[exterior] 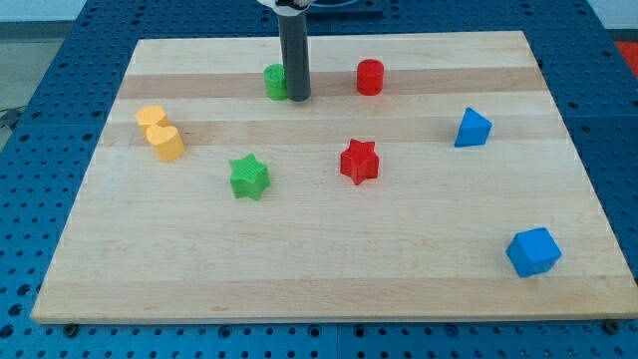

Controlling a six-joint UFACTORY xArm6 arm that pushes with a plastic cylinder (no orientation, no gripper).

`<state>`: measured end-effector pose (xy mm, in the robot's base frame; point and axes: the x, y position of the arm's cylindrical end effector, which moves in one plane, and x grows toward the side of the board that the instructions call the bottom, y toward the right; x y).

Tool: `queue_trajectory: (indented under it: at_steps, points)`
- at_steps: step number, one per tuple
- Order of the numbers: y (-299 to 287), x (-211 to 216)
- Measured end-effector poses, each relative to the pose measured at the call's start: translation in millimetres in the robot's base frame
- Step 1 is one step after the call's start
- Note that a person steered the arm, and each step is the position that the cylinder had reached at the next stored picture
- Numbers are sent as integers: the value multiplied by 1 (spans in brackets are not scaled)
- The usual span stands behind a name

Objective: Place the green circle at the top center of the board

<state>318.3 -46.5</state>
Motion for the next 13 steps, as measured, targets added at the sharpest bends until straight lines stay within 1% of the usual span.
queue_trajectory:
  at_steps: [1,2,3,4,5,6,7,8,9,10,11,12,13]
  points:
    - [-15,18]
    - [-40,15]
    - [-43,-42]
    - [-35,-44]
    - [15,-46]
    - [15,-46]
    - [-12,-41]
    - [-70,-2]
    - [-82,-14]
    - [-85,-52]
    - [-75,-56]
    - [-8,-67]
    - [-2,-67]
